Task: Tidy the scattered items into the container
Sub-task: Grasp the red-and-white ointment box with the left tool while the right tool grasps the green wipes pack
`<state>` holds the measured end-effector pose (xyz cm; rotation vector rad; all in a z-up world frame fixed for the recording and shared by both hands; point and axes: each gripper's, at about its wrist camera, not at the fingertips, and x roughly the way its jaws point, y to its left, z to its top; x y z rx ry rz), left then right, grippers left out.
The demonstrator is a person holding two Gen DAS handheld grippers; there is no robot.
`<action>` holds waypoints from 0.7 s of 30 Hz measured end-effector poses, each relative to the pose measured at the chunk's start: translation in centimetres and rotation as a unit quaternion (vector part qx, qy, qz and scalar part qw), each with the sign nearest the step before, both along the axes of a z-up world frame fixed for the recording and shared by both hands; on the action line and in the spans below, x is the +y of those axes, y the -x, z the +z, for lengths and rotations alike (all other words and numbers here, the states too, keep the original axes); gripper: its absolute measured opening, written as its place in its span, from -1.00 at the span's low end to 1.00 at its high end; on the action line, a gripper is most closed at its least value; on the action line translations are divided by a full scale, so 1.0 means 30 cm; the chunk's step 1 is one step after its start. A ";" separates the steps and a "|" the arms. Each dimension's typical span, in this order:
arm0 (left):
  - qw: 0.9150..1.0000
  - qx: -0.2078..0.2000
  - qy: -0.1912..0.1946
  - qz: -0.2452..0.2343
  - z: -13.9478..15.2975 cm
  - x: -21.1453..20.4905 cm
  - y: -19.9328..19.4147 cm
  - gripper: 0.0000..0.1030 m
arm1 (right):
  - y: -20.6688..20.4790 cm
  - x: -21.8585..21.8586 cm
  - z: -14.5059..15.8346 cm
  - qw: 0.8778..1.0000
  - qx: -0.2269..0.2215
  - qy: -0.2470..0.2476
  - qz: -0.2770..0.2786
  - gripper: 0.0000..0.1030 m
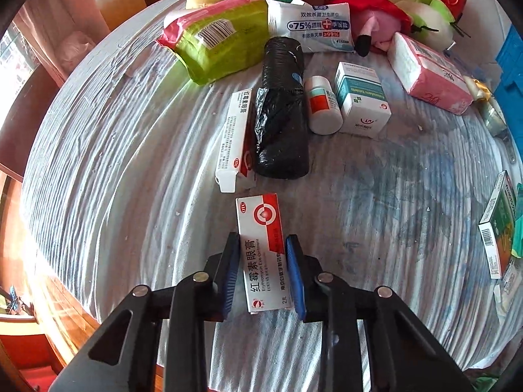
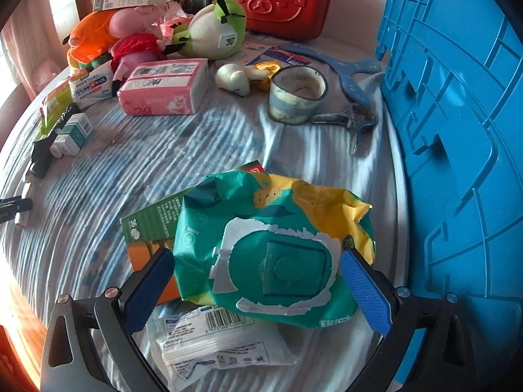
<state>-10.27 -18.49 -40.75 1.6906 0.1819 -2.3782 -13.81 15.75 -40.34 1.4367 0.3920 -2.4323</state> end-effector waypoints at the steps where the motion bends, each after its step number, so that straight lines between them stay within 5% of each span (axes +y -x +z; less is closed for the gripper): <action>1: 1.000 0.002 -0.001 -0.002 0.005 0.002 -0.004 -0.47 | 0.004 0.003 -0.008 1.000 -0.002 0.000 -0.001 0.99; 19: 1.000 0.006 -0.009 -0.021 -0.015 0.012 -0.020 -0.47 | 0.042 -0.066 -0.077 1.000 0.006 -0.021 0.009 1.00; 21: 1.000 0.007 -0.009 -0.021 -0.014 0.010 -0.019 -0.47 | 0.048 -0.053 -0.078 1.000 -0.003 0.000 0.003 0.80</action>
